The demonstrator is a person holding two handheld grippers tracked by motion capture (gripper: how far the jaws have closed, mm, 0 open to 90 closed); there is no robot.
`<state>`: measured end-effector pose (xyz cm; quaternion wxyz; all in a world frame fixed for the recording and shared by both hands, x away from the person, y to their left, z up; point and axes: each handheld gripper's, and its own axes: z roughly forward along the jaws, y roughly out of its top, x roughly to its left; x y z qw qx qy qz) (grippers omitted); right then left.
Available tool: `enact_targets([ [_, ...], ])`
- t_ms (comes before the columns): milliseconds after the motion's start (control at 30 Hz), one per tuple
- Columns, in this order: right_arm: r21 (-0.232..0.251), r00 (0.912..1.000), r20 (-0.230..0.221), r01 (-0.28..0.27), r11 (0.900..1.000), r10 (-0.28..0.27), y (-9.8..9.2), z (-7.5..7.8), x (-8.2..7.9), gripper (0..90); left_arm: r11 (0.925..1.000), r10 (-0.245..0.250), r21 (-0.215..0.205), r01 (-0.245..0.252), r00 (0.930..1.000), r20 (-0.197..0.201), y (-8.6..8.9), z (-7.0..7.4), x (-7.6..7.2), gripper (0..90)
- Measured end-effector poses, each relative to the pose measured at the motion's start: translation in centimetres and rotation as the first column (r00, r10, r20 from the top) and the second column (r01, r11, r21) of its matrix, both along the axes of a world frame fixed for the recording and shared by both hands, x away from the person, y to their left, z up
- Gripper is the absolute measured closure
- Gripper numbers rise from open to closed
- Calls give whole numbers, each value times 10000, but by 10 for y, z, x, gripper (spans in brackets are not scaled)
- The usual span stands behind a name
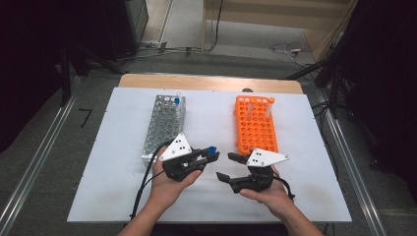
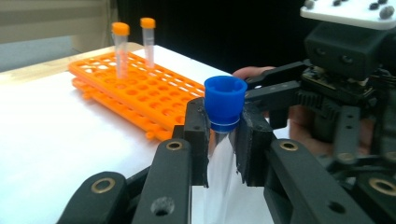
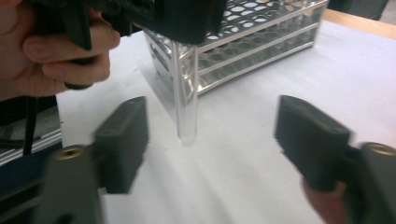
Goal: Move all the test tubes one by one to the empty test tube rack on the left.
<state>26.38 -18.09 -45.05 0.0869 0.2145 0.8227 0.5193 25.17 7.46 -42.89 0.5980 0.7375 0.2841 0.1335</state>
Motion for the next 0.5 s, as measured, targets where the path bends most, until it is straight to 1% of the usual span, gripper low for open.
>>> enact_targets([
  [33,47,10000,51,42,10000,-42,-3,0,0,133,10000,72,-60,-72,10000,-5,2,1,2,770],
  [100,199,9999,103,118,9997,-120,-10,0,1,83,9996,256,-142,-255,9997,28,8,3,5,770],
  [133,252,9999,59,146,9996,-147,-14,0,1,67,9992,354,-172,-354,9994,16,11,3,7,770],
  [167,321,9997,-17,249,9992,-248,-18,0,2,64,9989,459,-129,-459,9989,44,14,5,9,770],
  [233,418,9988,-12,486,9979,-486,-27,0,3,64,9976,674,-157,-673,9977,83,20,7,13,770],
  [300,365,9976,101,679,9970,-683,-35,0,4,64,9959,891,-156,-889,9959,152,26,10,17,770],
  [333,354,9972,82,742,9966,-745,-39,0,5,63,9948,1006,-152,-1004,9947,191,30,11,19,770],
  [500,306,9928,74,1191,9924,-1194,-60,-2,5,63,9853,1703,-202,-1698,9851,249,46,16,34,770],
])
